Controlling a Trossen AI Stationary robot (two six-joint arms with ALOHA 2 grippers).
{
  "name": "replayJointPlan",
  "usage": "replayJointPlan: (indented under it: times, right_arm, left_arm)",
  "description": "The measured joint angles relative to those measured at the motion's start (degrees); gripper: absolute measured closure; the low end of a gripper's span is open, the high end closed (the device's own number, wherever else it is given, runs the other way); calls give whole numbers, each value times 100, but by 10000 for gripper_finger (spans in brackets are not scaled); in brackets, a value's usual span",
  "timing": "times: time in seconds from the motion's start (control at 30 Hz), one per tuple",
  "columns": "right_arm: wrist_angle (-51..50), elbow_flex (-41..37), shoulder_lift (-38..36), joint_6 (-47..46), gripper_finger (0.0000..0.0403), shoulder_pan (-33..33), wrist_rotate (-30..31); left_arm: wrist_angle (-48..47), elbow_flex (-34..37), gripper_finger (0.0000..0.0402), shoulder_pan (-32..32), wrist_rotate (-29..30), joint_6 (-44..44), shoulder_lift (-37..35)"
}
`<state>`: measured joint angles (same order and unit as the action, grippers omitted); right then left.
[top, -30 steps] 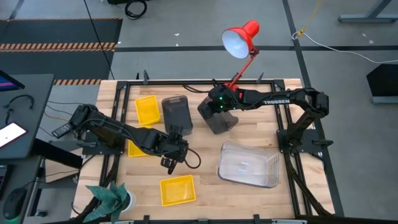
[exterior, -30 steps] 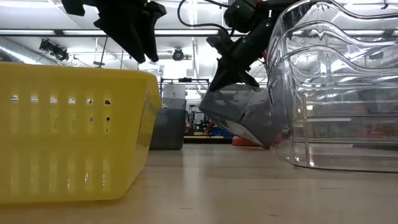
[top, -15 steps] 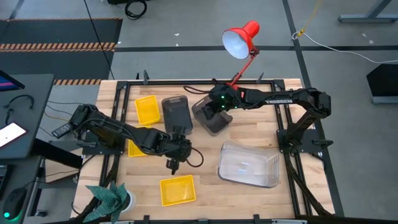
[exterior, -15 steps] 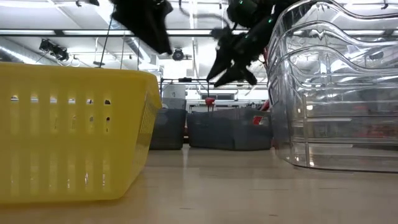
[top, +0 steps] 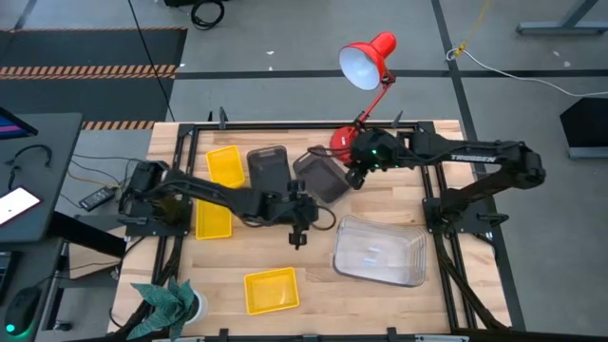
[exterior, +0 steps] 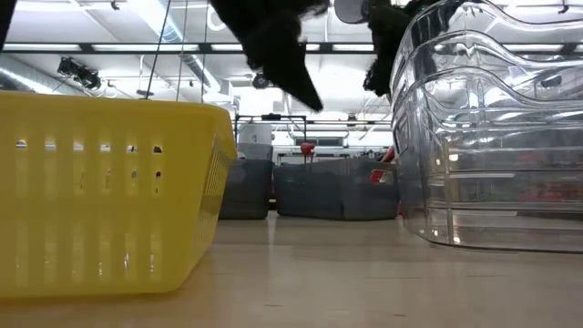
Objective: Stack baskets by color
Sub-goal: Stack the black bin on the stacked black bins
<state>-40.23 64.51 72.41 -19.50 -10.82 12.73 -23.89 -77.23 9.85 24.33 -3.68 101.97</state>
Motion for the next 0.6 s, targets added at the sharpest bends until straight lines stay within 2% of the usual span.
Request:
replayJointPlan:
  times: [0.13, 0.3, 0.47, 0.6]
  right_arm:
    - [-328, -75, -141, -68, 259, 312, 609]
    - [-268, -204, -328, 142, 259, 550, 1357]
    - [-204, -214, -546, 259, 259, 585, 1462]
    - [-236, -216, -673, 137, 259, 796, 1419]
  left_arm:
    - [118, 3, 230, -357, -151, 157, 207]
    - [683, -2, 230, -729, -669, 265, 428]
    - [1536, -13, 230, -876, -900, 168, 700]
    - [1774, -12, 230, -912, -1035, 151, 881]
